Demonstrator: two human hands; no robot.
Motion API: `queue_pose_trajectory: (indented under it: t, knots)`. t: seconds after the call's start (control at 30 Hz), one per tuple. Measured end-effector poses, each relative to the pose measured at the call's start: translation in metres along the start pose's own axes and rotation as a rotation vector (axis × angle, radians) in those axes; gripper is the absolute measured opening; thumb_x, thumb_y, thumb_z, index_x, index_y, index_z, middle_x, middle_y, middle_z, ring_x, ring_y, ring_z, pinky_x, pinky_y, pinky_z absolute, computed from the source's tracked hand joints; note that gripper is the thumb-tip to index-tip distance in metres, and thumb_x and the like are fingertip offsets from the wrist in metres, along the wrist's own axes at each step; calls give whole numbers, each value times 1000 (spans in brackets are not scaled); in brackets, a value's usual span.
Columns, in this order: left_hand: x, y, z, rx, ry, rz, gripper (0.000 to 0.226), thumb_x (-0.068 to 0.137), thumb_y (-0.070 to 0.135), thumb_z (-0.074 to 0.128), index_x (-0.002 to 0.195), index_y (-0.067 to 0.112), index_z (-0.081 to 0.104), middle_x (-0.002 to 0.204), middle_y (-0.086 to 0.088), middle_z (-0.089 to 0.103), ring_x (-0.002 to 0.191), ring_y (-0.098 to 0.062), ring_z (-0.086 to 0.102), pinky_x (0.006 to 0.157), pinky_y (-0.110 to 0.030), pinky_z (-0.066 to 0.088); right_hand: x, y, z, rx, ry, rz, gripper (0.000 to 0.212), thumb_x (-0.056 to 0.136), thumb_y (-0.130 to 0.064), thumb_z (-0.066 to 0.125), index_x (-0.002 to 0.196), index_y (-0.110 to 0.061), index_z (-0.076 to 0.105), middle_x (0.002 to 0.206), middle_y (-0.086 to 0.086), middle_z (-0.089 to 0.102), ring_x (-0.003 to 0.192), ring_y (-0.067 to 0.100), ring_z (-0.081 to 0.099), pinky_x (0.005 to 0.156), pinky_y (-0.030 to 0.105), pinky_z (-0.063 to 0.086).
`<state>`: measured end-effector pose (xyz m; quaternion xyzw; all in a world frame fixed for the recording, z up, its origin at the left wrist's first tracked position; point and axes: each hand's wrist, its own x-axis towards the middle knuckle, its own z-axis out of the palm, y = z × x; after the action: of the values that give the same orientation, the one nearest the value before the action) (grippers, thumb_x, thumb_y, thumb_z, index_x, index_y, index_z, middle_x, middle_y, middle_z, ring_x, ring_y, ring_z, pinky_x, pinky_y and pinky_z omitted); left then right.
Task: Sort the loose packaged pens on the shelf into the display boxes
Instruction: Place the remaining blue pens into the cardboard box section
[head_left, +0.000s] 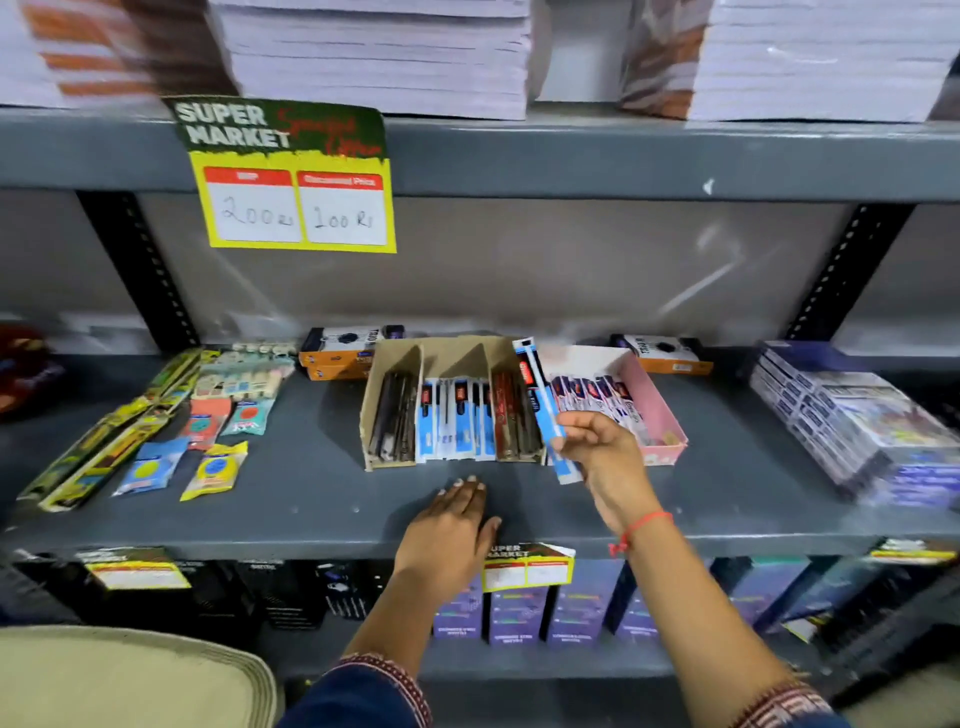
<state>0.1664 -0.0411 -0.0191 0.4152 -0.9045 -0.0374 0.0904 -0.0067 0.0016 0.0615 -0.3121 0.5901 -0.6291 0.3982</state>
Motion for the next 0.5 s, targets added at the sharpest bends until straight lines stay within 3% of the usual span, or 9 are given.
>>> queue_pose_trajectory:
  t: [0.13, 0.23, 0.33, 0.4, 0.5]
  knots:
    - [-14, -34, -7, -23, 46, -102, 55, 99, 41, 22, 143, 8, 30, 150, -7, 34, 138, -21, 29, 113, -29, 18, 6, 1, 53, -254, 14, 18, 22, 78, 22, 53, 94, 14, 66, 68, 9, 59, 41, -2, 54, 46, 3, 42]
    - [-23, -52, -10, -32, 70, -195, 61, 91, 43, 25, 123, 3, 57, 126, -14, 60, 116, -28, 57, 100, -38, 42, 11, 7, 87, -389, 77, 8, 27, 80, 15, 53, 99, 10, 71, 91, 17, 68, 70, 20, 61, 61, 19, 49]
    - [-29, -66, -6, -57, 103, -208, 61, 88, 41, 25, 118, 2, 61, 120, -15, 64, 111, -29, 61, 97, -42, 44, 16, 10, 110, -608, 94, -10, 32, 83, 9, 48, 106, 5, 70, 114, 21, 69, 106, 32, 65, 86, 31, 50]
    - [-29, -69, -6, -41, 144, -197, 55, 87, 37, 30, 110, 2, 66, 112, -14, 69, 102, -27, 66, 88, -41, 50, 19, 12, 121, -785, 63, -26, 37, 84, 7, 47, 116, 6, 64, 124, 24, 64, 115, 35, 60, 91, 32, 47]
    - [-29, -71, -5, -55, 149, -170, 50, 84, 35, 35, 104, 6, 70, 106, -9, 72, 96, -22, 69, 82, -39, 54, 29, 16, 128, -949, 27, -21, 37, 85, 7, 43, 117, 6, 62, 125, 27, 60, 114, 38, 59, 92, 35, 47]
